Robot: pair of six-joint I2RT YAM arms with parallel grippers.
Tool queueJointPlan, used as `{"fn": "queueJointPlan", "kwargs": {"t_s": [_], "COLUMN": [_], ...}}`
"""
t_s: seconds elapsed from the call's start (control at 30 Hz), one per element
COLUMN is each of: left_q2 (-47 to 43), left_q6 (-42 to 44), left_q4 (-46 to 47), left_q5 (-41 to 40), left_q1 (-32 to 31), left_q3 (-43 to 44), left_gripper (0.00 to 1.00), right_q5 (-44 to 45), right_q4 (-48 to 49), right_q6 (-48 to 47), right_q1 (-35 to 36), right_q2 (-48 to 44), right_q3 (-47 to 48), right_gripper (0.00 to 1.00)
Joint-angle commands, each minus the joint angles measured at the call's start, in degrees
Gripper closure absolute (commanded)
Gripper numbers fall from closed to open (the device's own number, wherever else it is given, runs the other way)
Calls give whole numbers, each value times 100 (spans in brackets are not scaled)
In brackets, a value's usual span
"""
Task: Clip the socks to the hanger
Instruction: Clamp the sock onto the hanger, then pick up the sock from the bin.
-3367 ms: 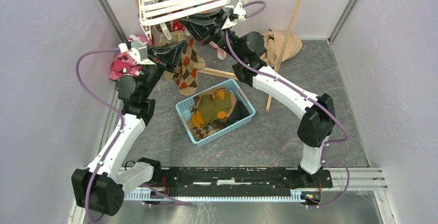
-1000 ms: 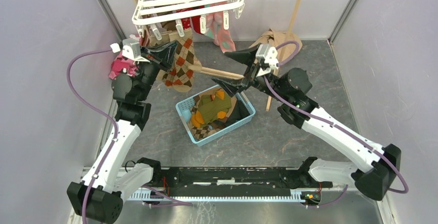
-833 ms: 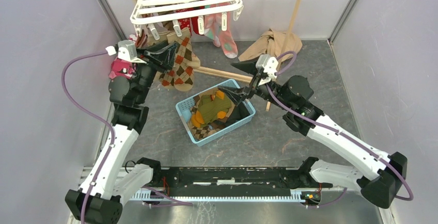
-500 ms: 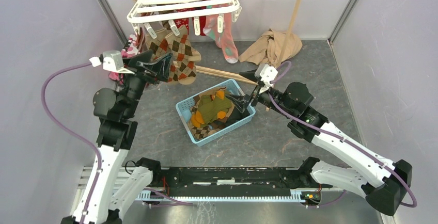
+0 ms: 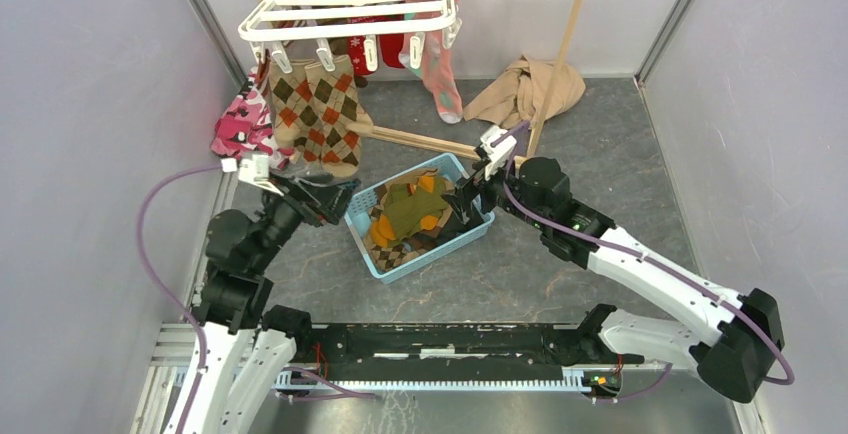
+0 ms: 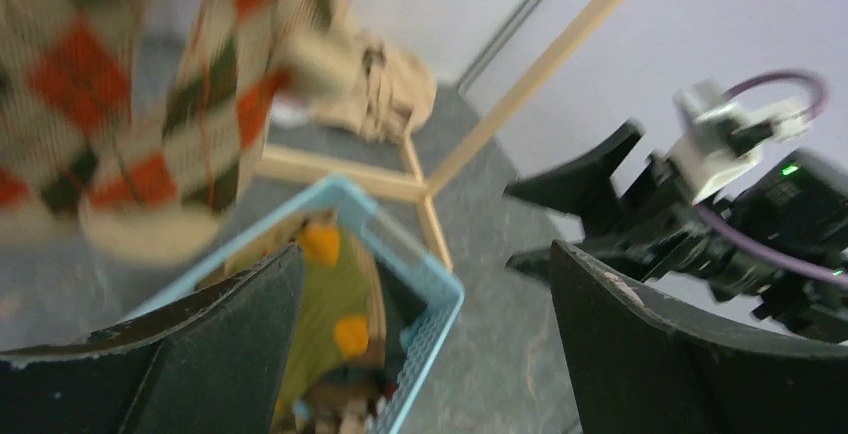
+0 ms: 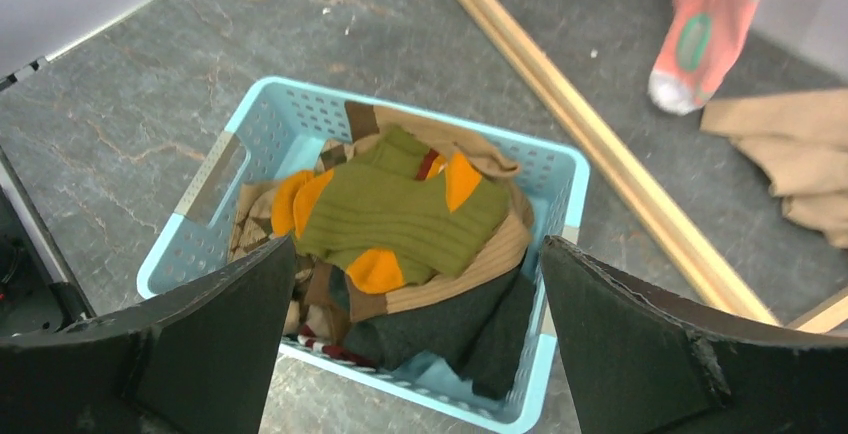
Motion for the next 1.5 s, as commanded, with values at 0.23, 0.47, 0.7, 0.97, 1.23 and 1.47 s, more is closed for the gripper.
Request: {"fn": "queueJointPlan", "kwargs": {"t_s": [0.23, 0.47, 0.7, 0.97, 1.23, 1.47], "left_q2": [-627, -488, -516, -791, -803, -928], "left_q6": [-1884, -2141, -2256, -2321, -2431, -2627], "left_q4": [182, 338, 430, 247, 302, 326], "left_q5": [-233, -492, -807, -1051, -975, -803], "left_q1": [29, 30, 31, 29, 29, 29], "left_q3": [-1942, -2295, -2359, -2488, -2523, -2620], "left_gripper": [18, 29, 30, 30, 32, 41], "right_q5": [-271, 431, 429, 1216, 1081, 1146], "right_q4": [-212, 141, 158, -729, -709, -734], "right_q6": [1161, 1037, 1335, 1216, 1189, 930], "right_q1": [4, -11, -57, -66, -78, -77], "right_q2": [1812, 2695, 3627, 4181, 4349, 4462], "right_q3": [408, 1084, 1923, 2590, 2415, 2488], "right_gripper": [36, 44, 42, 45, 49, 72]}}
